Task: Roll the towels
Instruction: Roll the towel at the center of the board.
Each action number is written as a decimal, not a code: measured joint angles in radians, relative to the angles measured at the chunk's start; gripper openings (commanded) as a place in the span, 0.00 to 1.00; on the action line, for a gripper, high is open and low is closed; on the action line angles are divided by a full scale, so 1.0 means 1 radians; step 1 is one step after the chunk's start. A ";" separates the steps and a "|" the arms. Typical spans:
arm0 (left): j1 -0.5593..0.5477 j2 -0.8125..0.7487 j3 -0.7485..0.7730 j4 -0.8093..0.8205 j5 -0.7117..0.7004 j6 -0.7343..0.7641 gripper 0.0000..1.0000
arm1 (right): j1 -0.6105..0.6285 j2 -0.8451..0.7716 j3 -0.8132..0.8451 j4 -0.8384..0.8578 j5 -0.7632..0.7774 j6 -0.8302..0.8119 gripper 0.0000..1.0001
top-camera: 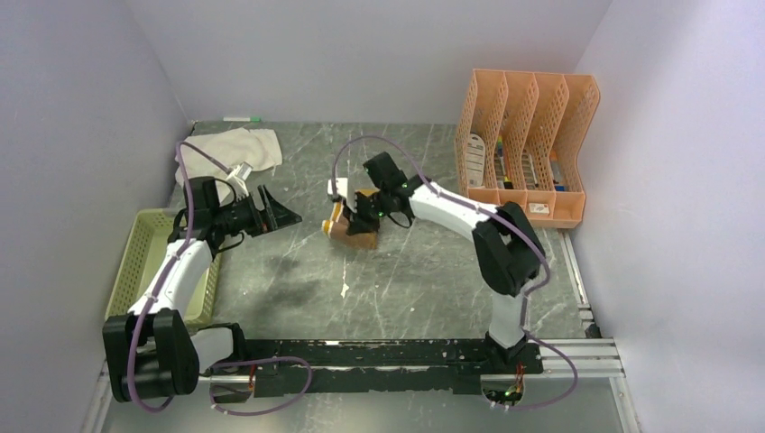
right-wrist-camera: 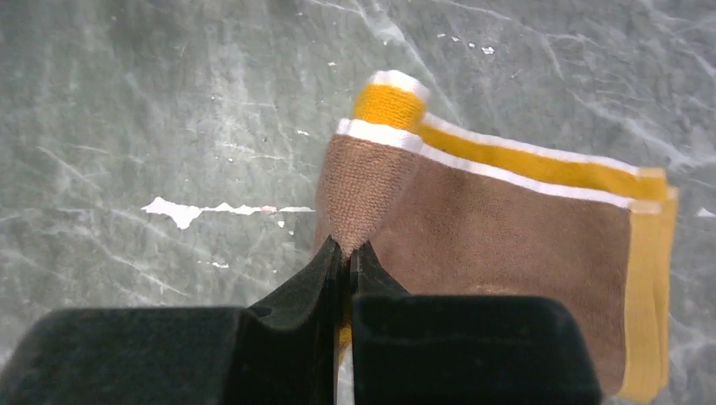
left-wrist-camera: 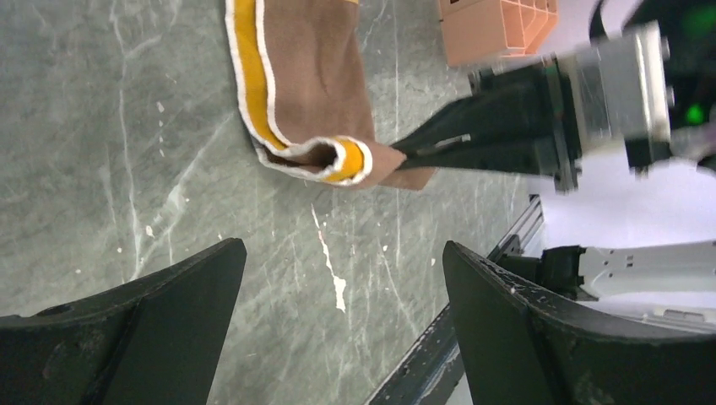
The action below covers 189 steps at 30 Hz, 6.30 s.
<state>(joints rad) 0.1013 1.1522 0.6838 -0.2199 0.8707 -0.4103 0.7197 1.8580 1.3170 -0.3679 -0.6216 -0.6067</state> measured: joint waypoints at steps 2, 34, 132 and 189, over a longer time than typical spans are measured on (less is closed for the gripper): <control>-0.011 -0.009 -0.005 0.026 0.005 0.015 0.99 | -0.031 0.068 0.095 -0.065 -0.082 -0.019 0.00; -0.399 0.214 0.087 0.071 -0.029 0.642 0.88 | -0.138 0.465 0.388 -0.383 -0.452 -0.083 0.00; -0.454 0.784 0.500 -0.085 -0.264 0.604 0.82 | 0.259 -0.016 -0.483 0.810 0.816 -0.221 0.71; -0.447 0.515 0.249 -0.100 -0.187 0.680 0.84 | -0.182 0.330 0.001 0.065 -0.619 0.285 0.18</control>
<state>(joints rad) -0.3458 1.6672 0.9325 -0.3195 0.6842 0.2699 0.5373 2.1876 1.3182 -0.3027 -1.2404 -0.3222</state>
